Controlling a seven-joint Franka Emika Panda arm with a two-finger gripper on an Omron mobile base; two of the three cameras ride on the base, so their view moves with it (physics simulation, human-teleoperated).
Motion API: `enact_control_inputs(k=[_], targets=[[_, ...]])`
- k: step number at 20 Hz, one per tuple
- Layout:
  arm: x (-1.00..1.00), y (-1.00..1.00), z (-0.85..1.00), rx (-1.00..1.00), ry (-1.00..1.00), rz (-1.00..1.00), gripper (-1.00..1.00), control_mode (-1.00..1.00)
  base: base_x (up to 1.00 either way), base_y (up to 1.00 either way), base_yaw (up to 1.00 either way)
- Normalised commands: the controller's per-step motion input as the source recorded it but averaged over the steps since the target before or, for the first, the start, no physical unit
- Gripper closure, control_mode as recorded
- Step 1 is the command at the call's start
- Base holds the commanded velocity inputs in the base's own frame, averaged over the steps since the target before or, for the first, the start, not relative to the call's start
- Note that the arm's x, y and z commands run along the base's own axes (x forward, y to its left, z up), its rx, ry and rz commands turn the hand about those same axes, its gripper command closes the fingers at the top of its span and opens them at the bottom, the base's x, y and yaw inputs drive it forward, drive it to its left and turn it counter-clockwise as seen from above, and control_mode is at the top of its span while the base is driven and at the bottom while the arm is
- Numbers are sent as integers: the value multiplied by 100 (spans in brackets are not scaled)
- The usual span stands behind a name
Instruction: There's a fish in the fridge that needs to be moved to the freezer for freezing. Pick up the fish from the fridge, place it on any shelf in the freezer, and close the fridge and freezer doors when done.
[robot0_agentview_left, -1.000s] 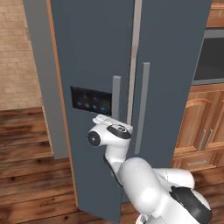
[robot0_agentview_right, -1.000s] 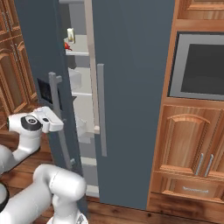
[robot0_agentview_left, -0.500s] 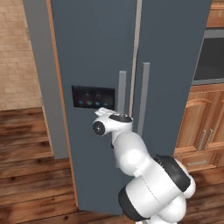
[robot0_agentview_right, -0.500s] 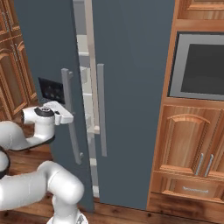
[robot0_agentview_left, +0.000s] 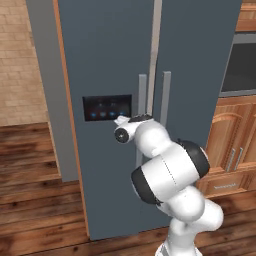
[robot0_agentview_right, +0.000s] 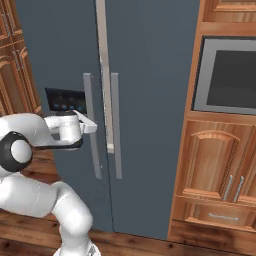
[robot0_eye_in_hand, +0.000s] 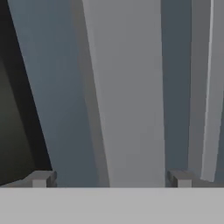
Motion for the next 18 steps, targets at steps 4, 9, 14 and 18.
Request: enact_control_inputs(k=[4, 9, 14, 18], targets=[[45, -11, 0, 0, 0, 0, -100, -100, 0, 0, 0], [39, -9, 0, 0, 0, 0, -100, -100, 0, 0, 0], [43, -1, 0, 0, 0, 0, -100, -100, 0, 0, 0], [34, 0, 0, 0, 0, 0, -100, -100, 0, 0, 0]])
